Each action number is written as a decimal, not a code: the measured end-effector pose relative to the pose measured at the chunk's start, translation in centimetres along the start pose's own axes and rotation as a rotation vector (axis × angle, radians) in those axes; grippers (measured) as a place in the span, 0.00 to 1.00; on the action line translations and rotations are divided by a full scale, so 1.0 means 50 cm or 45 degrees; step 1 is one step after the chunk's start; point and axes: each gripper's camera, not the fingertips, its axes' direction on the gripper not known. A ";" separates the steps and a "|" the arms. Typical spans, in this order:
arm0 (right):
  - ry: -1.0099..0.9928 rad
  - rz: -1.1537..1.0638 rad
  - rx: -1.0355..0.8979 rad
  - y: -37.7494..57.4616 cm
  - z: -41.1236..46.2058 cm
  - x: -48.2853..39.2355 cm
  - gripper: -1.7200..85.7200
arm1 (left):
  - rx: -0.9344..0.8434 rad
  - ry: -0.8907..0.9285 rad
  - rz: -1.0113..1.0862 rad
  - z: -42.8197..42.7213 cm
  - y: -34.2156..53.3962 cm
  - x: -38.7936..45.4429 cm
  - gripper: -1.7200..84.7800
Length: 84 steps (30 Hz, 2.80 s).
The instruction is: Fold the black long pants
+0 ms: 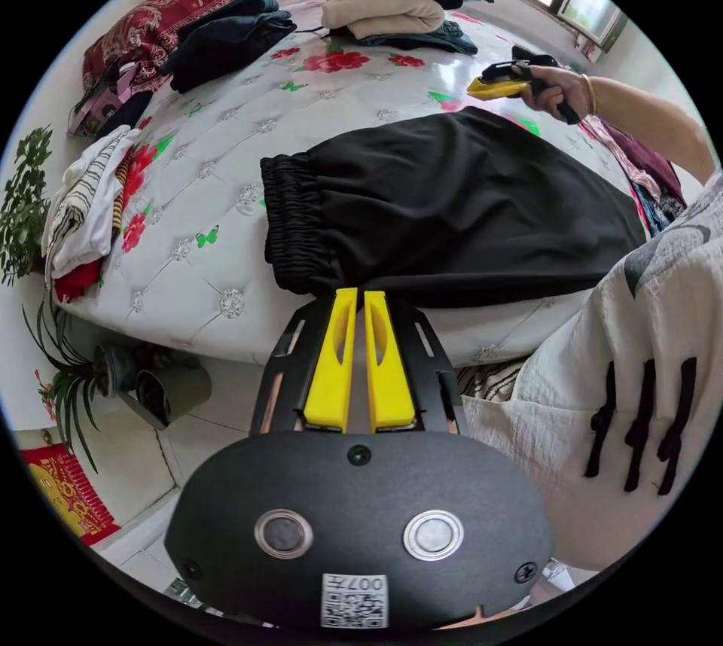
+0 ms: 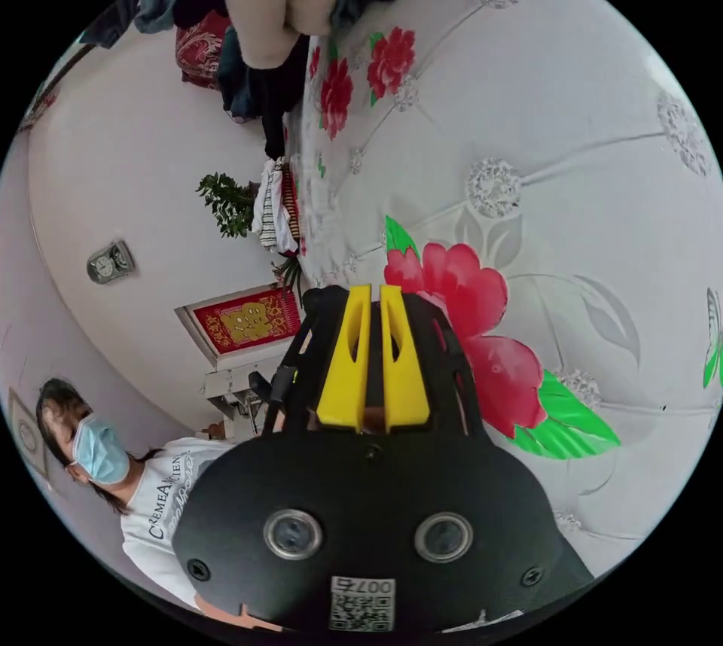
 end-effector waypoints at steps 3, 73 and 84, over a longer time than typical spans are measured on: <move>0.108 -0.179 0.097 0.070 -0.042 -0.046 0.02 | 0.073 0.039 -0.096 -0.051 0.021 -0.025 0.02; 0.557 -0.255 0.502 0.721 0.286 -0.195 0.02 | 0.520 0.622 -0.987 -0.088 0.238 -0.764 0.13; 0.530 -0.287 0.587 0.719 0.259 -0.207 0.02 | 0.339 0.870 -0.933 0.114 0.095 -0.766 0.14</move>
